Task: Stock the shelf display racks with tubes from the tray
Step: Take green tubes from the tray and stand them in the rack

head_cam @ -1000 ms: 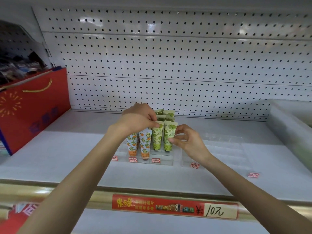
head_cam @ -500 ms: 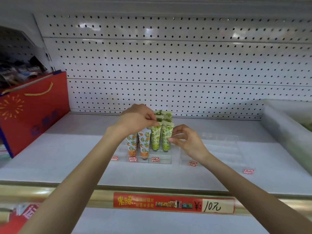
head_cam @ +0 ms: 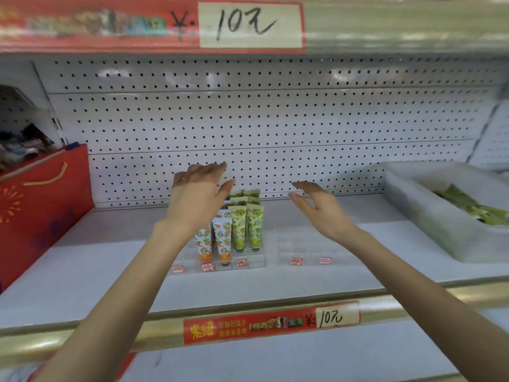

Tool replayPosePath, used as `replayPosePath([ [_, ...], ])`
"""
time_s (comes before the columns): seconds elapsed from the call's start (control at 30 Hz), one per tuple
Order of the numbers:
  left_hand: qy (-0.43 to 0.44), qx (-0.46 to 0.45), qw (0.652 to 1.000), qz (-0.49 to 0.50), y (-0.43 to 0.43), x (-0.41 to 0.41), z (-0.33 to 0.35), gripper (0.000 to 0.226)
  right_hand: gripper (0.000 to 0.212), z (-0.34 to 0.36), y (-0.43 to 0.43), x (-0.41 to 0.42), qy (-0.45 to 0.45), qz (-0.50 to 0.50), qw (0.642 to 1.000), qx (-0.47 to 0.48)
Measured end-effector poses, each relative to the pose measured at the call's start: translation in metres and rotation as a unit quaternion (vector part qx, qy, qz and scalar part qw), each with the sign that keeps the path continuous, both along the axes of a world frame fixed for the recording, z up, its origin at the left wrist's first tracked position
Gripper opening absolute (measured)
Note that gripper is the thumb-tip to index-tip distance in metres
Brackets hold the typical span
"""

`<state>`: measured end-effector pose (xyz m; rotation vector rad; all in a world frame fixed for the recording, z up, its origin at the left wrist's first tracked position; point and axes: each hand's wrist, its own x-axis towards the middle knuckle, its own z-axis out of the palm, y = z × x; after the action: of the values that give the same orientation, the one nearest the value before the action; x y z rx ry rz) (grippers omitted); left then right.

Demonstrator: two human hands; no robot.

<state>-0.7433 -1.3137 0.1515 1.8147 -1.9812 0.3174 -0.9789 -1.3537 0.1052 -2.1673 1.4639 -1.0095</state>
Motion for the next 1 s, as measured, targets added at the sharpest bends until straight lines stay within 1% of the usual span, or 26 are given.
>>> replayPosePath([
  [0.07, -0.035, -0.006, 0.999, -0.007, 0.0, -0.007, -0.005, 0.055, 0.053, 0.007, 0.009, -0.012, 0.103, -0.032, 0.994, -0.021],
  [0.17, -0.055, 0.012, 0.998, -0.004, 0.004, -0.024, -0.012, 0.06, 0.061, 0.015, 0.025, -0.031, 0.243, -0.104, 0.963, -0.049],
  [0.23, -0.064, 0.007, 0.998, -0.009, 0.008, -0.038, -0.017, 0.063, 0.064, 0.017, 0.036, -0.045, 0.307, -0.132, 0.941, -0.056],
  [0.3, -0.072, 0.008, 0.997, -0.016, 0.011, -0.051, -0.021, 0.063, 0.066, 0.017, 0.044, -0.059, 0.346, -0.153, 0.924, -0.053],
  [0.4, -0.083, 0.001, 0.996, -0.03, 0.015, -0.072, -0.026, 0.065, 0.069, 0.015, 0.054, -0.08, 0.366, -0.179, 0.912, -0.049],
  [0.47, -0.091, -0.011, 0.995, -0.036, 0.017, -0.086, -0.027, 0.07, 0.075, 0.013, 0.058, -0.095, 0.374, -0.192, 0.906, -0.044],
  [0.53, -0.099, -0.006, 0.994, -0.036, 0.017, -0.1, -0.026, 0.075, 0.073, 0.013, 0.059, -0.112, 0.37, -0.196, 0.908, -0.034],
  [0.6, -0.109, 0.004, 0.994, -0.028, 0.016, -0.115, -0.026, 0.071, 0.068, 0.013, 0.061, -0.131, 0.358, -0.197, 0.912, -0.028],
  [0.7, -0.101, -0.002, 0.995, -0.02, 0.016, -0.147, -0.024, 0.077, 0.067, 0.012, 0.062, -0.162, 0.345, -0.198, 0.917, -0.02],
  [0.8, -0.095, 0.008, 0.995, -0.025, 0.015, -0.187, -0.025, 0.066, 0.067, 0.009, 0.063, -0.199, 0.334, -0.202, 0.921, -0.008],
  [0.93, -0.083, 0.017, 0.996, -0.026, 0.016, -0.235, -0.028, 0.064, 0.068, 0.01, 0.063, -0.24, 0.338, -0.2, 0.92, -0.011],
  [1.0, -0.074, 0.027, 0.997, -0.025, 0.017, -0.256, -0.032, 0.064, 0.078, 0.011, 0.061, -0.261, 0.345, -0.199, 0.917, -0.013],
])
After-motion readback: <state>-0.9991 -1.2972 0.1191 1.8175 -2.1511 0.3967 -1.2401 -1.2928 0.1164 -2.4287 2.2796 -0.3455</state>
